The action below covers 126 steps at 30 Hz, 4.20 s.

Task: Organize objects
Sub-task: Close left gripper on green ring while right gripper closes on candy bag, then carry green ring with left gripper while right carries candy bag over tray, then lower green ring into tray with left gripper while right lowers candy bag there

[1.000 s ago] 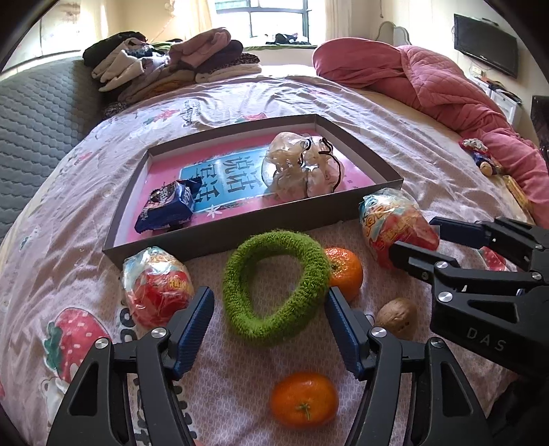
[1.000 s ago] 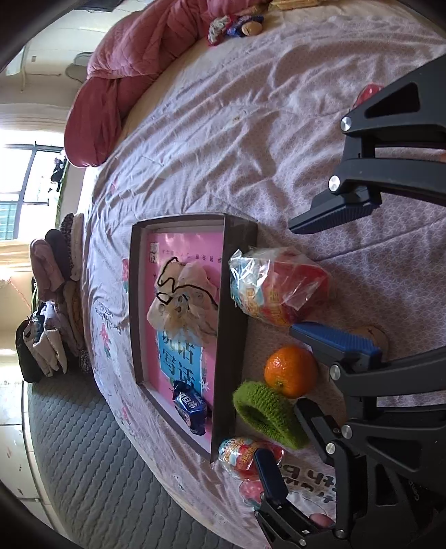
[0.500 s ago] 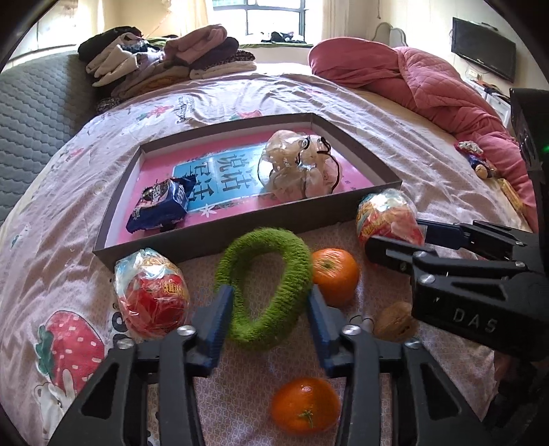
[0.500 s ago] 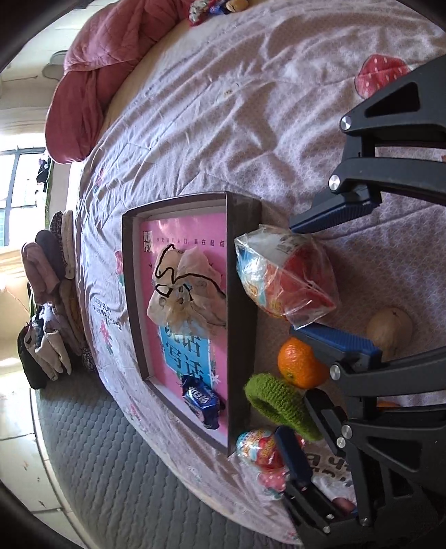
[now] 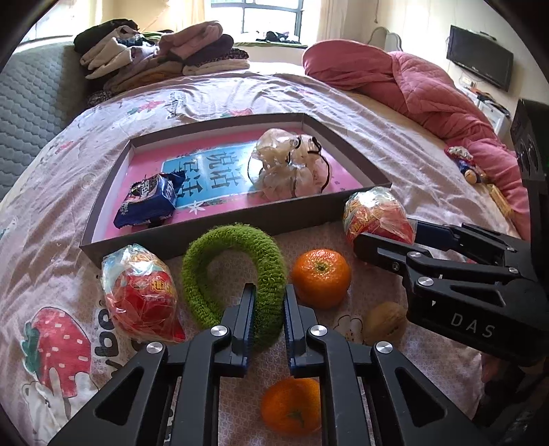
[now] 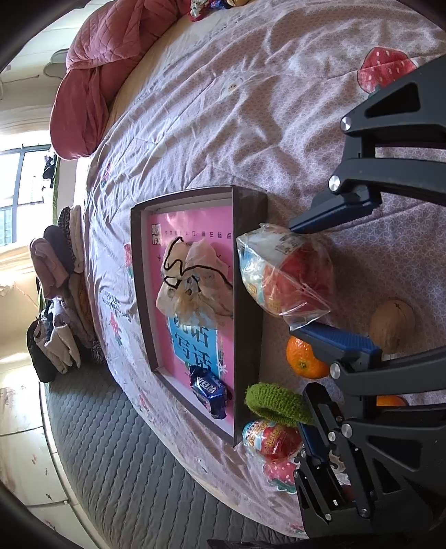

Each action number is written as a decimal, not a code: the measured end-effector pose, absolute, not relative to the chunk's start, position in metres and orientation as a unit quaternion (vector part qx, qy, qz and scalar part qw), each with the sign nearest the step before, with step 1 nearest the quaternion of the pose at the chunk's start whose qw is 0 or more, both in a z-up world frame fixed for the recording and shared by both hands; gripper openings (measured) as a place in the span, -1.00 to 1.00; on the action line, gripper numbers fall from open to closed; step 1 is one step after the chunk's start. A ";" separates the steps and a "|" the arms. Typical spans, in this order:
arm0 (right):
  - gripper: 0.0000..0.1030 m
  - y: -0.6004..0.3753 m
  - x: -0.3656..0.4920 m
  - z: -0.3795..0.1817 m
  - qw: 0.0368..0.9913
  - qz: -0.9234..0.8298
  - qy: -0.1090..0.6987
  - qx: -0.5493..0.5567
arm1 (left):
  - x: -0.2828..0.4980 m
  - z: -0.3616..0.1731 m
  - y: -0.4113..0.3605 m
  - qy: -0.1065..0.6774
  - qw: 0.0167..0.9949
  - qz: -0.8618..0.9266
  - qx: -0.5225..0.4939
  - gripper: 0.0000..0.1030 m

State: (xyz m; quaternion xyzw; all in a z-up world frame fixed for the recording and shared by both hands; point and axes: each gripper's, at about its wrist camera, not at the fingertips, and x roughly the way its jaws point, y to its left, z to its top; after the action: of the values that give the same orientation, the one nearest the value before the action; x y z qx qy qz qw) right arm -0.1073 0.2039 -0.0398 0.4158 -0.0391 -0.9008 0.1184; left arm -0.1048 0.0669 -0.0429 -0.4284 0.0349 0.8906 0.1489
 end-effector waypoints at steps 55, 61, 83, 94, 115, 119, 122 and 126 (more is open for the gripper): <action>0.03 0.162 -0.052 0.047 0.153 -0.948 0.019 0.278 | -0.070 0.043 -0.001 -0.016 0.096 0.940 -0.328 -0.73; 0.03 0.160 -0.058 0.054 0.153 -0.951 0.024 0.269 | -0.076 0.048 -0.007 -0.021 0.088 0.943 -0.320 -0.73; 0.03 0.161 -0.098 0.075 0.133 -0.960 0.035 0.243 | -0.120 0.064 -0.021 -0.015 0.071 0.950 -0.304 -0.73; 0.03 0.163 -0.115 0.074 0.122 -0.961 0.050 0.242 | -0.146 0.063 -0.007 -0.015 0.071 0.951 -0.300 -0.73; 0.03 0.185 -0.153 0.047 0.100 -0.953 0.064 0.278 | -0.193 0.031 0.040 -0.006 0.083 0.941 -0.328 -0.73; 0.03 0.188 -0.160 0.036 0.100 -0.948 0.065 0.296 | -0.200 0.020 0.046 -0.002 0.086 0.937 -0.340 -0.73; 0.03 0.188 -0.166 0.025 0.098 -0.943 0.068 0.310 | -0.204 0.009 0.052 0.005 0.088 0.932 -0.351 -0.73; 0.03 0.187 -0.171 0.013 0.095 -0.937 0.069 0.329 | -0.209 -0.004 0.058 0.012 0.092 0.926 -0.365 -0.73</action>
State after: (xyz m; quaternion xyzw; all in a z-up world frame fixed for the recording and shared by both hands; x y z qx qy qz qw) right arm -0.1712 0.1873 0.0129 0.3292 0.0690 -0.9369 0.0953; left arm -0.2085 0.0584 -0.0043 -0.3654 0.0117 0.9262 0.0922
